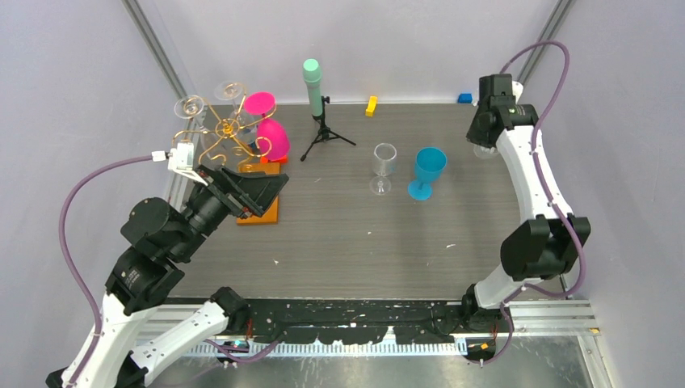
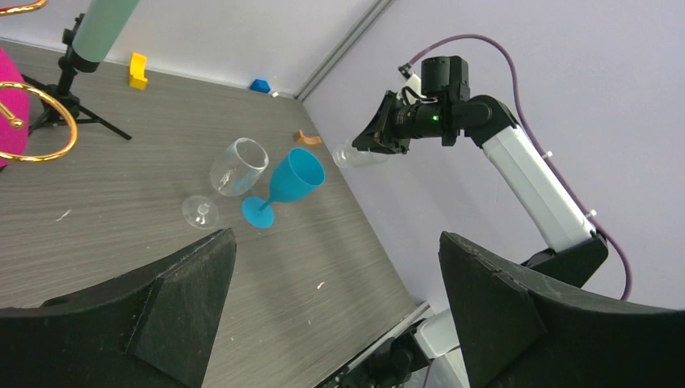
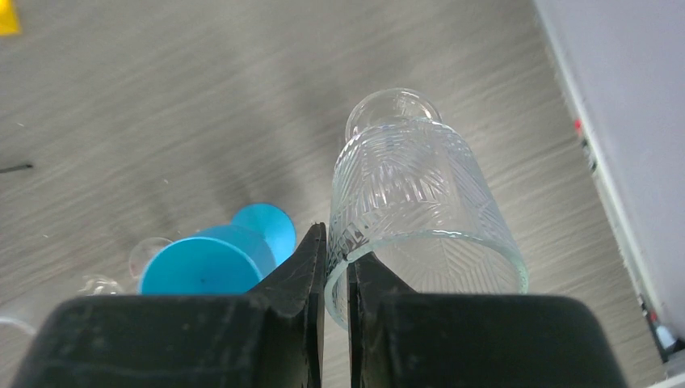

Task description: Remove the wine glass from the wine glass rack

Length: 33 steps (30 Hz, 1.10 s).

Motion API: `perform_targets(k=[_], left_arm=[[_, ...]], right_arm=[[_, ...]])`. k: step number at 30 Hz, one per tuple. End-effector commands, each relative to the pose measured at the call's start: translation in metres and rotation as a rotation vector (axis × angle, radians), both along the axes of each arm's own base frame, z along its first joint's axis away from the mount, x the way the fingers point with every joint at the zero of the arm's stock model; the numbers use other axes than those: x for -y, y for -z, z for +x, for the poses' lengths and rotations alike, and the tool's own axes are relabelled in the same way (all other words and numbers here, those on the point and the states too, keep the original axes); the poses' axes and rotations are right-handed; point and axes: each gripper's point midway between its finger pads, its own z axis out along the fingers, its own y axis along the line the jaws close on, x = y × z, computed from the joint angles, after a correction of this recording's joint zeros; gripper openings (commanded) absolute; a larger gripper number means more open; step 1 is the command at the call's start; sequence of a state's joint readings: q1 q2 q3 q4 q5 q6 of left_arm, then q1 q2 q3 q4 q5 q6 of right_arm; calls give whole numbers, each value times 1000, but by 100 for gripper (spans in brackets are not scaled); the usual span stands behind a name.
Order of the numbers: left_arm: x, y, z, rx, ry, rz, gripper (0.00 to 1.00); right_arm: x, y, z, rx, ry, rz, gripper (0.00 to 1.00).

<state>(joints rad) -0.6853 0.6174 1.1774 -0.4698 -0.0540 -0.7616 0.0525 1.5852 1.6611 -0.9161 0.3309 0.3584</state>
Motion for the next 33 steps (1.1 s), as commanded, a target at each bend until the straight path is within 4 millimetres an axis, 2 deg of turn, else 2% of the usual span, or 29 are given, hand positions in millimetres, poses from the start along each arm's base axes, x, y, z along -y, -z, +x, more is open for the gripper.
perform_targets(k=[1, 2, 6, 8, 11, 16, 24, 33], left_arm=[[-10, -12, -4, 52, -27, 29, 99], [-10, -10, -4, 51, -27, 32, 99], [-10, -5, -3, 46, -27, 41, 99], [-11, -4, -4, 48, -27, 41, 99], [-14, -1, -4, 41, -42, 47, 99], [-28, -4, -6, 52, -97, 36, 98], [-30, -5, -8, 50, -98, 30, 98], [-28, -6, -3, 47, -105, 37, 98]], right_arm=[[6, 12, 0, -38, 12, 175, 0], [3, 26, 0, -75, 7, 215, 0], [-8, 60, -2, -174, -21, 330, 0], [-8, 72, -4, -218, -15, 337, 0], [1, 86, -10, -244, 19, 273, 0], [-5, 108, -18, -287, 9, 283, 0], [-23, 128, -14, -330, -40, 324, 5], [-24, 126, -10, -339, -47, 314, 21]])
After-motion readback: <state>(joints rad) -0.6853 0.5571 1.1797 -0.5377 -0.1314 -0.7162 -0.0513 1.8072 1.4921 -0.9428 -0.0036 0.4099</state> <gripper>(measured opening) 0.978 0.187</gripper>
